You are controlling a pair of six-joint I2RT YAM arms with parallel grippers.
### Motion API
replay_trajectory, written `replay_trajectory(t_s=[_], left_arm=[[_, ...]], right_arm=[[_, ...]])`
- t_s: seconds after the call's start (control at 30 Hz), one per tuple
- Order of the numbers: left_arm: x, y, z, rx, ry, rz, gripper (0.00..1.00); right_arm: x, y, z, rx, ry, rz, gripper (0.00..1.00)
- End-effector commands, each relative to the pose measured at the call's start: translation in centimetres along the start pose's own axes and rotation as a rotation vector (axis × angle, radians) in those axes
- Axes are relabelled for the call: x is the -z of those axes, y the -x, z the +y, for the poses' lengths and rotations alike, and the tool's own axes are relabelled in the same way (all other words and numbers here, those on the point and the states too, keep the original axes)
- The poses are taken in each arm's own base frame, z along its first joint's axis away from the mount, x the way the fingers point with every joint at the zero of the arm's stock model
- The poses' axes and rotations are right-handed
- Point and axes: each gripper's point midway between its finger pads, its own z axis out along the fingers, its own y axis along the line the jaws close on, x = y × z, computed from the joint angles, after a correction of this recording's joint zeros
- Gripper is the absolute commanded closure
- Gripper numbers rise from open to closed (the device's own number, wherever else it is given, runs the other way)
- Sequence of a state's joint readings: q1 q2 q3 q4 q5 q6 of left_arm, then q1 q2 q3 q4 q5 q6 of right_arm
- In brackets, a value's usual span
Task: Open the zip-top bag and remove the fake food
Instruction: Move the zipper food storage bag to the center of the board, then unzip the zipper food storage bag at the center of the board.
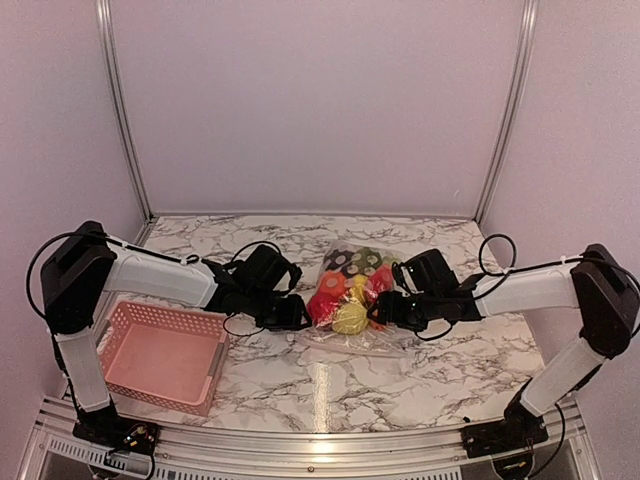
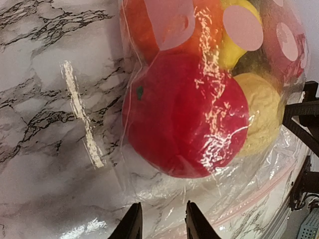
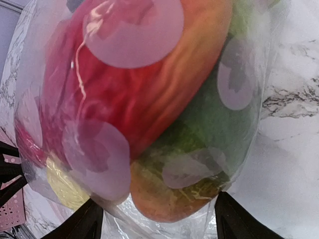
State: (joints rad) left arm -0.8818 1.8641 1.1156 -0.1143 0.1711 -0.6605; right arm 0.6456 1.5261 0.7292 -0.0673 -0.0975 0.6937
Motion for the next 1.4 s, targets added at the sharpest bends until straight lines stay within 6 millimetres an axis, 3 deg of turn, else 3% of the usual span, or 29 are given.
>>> replay_trajectory(t_s=[0.0, 0.23, 0.33, 0.43, 0.53, 0.67, 0.83, 1.0, 1.07, 1.37], left_arm=[[-1.0, -0.4, -0.7, -0.02, -0.008, 0.023, 0.68], [-2.3, 0.6, -2.7, -0.011, -0.058, 0.011, 0.7], [-2.1, 1.0, -2.5, 0.009, -0.041, -0.007, 0.69], [-1.3, 0.9, -1.6, 0.044, -0.013, -0.033, 0.65], [-0.6, 0.4, -1.2, 0.077, -0.025, -0.046, 0.62], [0.2, -0.1, -2.1, 0.116, -0.109, -0.056, 0.62], [0.7, -0.6, -3.4, 0.175, -0.213, -0.048, 0.62], [0.2, -0.8, -3.9, 0.226, -0.266, -0.046, 0.65], [-0.3, -1.2, -3.6, 0.252, -0.273, -0.038, 0.67], [-2.1, -1.9, -2.9, 0.308, -0.28, -0.02, 0.72]], right_arm=[[-0.7, 4.4, 0.7, 0.03, 0.014, -0.086, 0.25], [-1.3, 11.2, 0.0, 0.059, -0.008, -0.175, 0.25], [-1.1, 12.1, 0.5, 0.083, -0.015, -0.173, 0.23], [0.1, 11.8, 0.4, 0.08, -0.024, -0.175, 0.2], [1.4, 10.6, -0.4, 0.061, -0.041, -0.17, 0.2], [3.6, 8.3, -0.5, 0.022, -0.021, -0.161, 0.21], [5.4, 4.6, 1.8, -0.039, 0.066, -0.141, 0.25], [5.3, 0.3, 4.8, -0.121, 0.185, -0.088, 0.33], [4.9, -1.2, 4.8, -0.155, 0.193, -0.064, 0.36], [3.5, -3.8, 7.0, -0.252, 0.318, -0.024, 0.45]])
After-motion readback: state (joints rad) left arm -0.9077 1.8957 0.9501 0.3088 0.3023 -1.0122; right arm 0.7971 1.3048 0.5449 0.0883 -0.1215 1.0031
